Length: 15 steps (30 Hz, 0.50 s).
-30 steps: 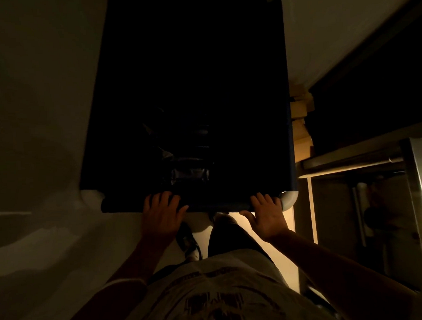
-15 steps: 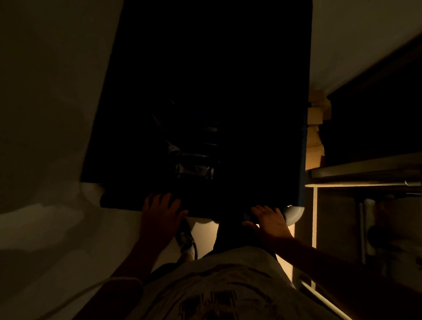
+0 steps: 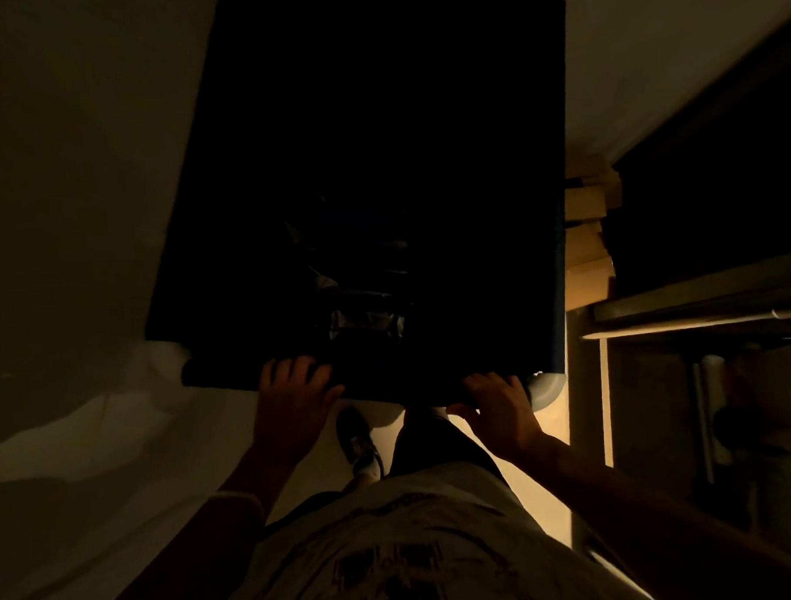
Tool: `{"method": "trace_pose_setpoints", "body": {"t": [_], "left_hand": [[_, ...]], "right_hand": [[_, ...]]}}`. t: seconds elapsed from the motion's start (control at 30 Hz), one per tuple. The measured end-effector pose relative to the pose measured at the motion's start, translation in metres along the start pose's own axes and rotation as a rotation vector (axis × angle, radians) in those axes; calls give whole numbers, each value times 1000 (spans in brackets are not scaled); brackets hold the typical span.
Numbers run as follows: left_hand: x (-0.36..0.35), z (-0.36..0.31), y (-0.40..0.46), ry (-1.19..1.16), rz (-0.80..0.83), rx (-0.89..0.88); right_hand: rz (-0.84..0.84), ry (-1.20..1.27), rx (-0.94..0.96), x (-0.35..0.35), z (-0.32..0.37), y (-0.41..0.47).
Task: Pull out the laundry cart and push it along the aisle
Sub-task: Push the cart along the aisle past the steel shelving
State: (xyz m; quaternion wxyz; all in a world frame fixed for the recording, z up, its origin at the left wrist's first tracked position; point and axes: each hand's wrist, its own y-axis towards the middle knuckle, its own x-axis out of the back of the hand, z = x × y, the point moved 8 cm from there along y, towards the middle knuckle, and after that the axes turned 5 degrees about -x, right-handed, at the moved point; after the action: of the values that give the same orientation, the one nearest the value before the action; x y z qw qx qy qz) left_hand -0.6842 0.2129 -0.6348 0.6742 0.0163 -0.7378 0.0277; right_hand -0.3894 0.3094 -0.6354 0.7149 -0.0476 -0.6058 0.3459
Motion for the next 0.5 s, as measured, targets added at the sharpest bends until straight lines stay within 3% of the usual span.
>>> {"method": "trace_pose_setpoints", "body": {"t": [0.37, 0.5], "left_hand": [[20, -6, 7, 29, 243, 26], [15, -11, 5, 65, 429, -13]], "right_hand": [[-11, -71, -127, 20, 10, -8], [-41, -24, -191, 25, 14, -18]]}}
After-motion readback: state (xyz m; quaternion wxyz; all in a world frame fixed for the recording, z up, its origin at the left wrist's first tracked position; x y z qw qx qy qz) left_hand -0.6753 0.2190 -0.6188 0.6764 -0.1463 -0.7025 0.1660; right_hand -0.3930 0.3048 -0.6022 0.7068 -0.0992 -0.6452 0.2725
